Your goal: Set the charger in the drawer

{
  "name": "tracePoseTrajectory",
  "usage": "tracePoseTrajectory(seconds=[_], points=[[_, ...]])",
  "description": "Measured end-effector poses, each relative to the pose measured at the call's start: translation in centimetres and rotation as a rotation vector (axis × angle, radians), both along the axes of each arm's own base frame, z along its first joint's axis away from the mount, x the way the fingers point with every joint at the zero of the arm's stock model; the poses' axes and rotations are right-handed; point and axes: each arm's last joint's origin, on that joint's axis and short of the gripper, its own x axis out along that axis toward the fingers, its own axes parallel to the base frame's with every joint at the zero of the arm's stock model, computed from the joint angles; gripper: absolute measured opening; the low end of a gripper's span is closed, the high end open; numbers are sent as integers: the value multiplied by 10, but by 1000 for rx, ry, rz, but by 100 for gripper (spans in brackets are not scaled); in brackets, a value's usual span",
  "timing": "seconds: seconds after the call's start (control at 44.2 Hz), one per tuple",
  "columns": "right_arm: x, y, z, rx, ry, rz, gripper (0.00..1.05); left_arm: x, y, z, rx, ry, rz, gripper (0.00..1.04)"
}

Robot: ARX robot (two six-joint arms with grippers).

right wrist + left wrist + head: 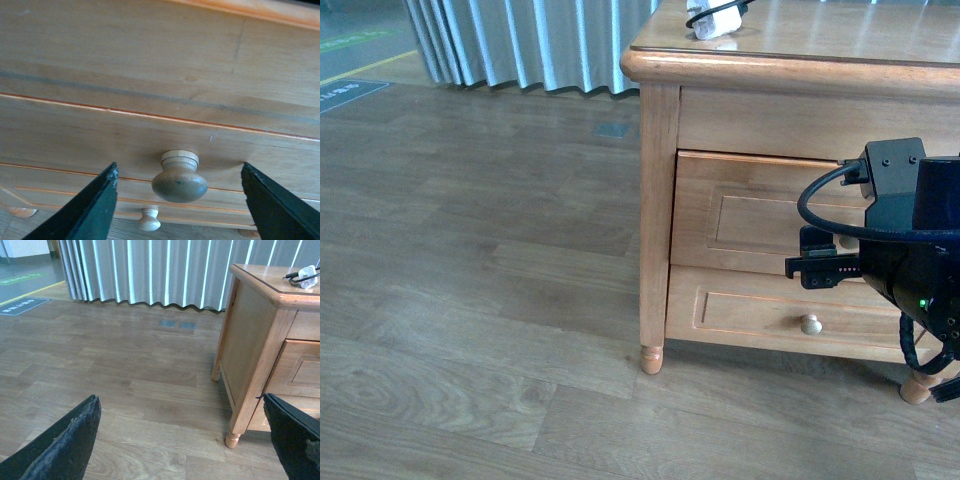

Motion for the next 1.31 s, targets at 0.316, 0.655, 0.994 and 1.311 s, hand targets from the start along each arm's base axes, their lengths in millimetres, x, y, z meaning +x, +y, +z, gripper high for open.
tracePoseTrajectory(seconds=[0.316,0.655,0.994,1.311], points=[[1,2,-2,-2,1,3,24,0,0,0,0,0,0,99],[-9,1,-2,19,14,19,23,0,0,0,0,0,0,99],[-88,-4,13,69,138,86,23,0,0,0,0,0,0,99],[-150,-10,22,86,208,159,22,0,0,0,0,0,0,99]])
